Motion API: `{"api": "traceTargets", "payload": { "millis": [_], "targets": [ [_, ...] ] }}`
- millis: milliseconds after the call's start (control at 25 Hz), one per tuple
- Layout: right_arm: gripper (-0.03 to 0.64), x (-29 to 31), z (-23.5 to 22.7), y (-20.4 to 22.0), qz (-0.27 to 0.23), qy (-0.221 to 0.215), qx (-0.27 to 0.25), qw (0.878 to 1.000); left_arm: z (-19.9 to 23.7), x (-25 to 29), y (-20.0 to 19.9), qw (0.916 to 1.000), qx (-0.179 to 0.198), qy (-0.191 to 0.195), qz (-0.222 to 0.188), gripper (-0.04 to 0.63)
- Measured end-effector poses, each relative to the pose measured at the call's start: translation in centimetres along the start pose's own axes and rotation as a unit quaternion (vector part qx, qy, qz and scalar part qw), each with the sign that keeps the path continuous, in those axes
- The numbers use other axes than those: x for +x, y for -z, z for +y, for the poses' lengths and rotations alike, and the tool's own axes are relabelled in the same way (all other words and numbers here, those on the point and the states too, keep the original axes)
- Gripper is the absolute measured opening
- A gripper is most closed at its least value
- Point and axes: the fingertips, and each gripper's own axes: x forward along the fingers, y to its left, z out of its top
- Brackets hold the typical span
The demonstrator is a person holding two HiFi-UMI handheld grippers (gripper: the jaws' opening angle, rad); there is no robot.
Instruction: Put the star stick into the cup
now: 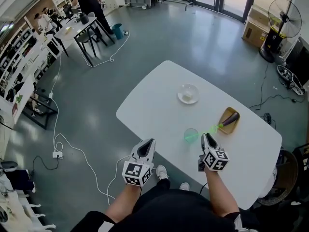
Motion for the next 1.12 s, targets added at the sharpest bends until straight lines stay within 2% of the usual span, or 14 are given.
{"api": "traceTargets", "payload": {
  "millis": [240, 520, 760, 920, 1000, 1120],
  "targets": [
    [0.063, -1.9, 2.4, -0.8, -0.005, -0.027, -0.04, 0.999, -0.8, -0.2, -0.3, 1.0, 0.004, 0.007, -0.003, 0.006],
    [0.006, -4.6, 6.5, -3.9, -0.039, -0.06, -0.137, 0.988, -2.4, -0.2, -0.6, 0.9998, 0.01, 0.017, -0.007, 0.006],
    [0.005, -7.0, 10.4, -7.0, -0.076, -0.079, -0.211, 0.971, -2.9, -0.6, -1.1, 0.9995, 0.012, 0.024, -0.014, 0.006],
    [0.005, -8.9, 13.8, -9.9, -0.099, -0.096, -0.263, 0.955, -2.9, -0.5, -2.1, 0.9994, 0.006, 0.022, -0.028, 0.006],
    [0.003, -9.7, 15.2, -11.1, -0.113, -0.104, -0.282, 0.947, -2.8, -0.4, -2.6, 0.9992, 0.006, 0.02, -0.035, 0.006],
    [0.003, -10.3, 16.1, -12.1, -0.123, -0.102, -0.298, 0.941, -3.0, -0.3, -3.2, 0.9987, 0.012, 0.026, -0.042, 0.006]
  ]
}}
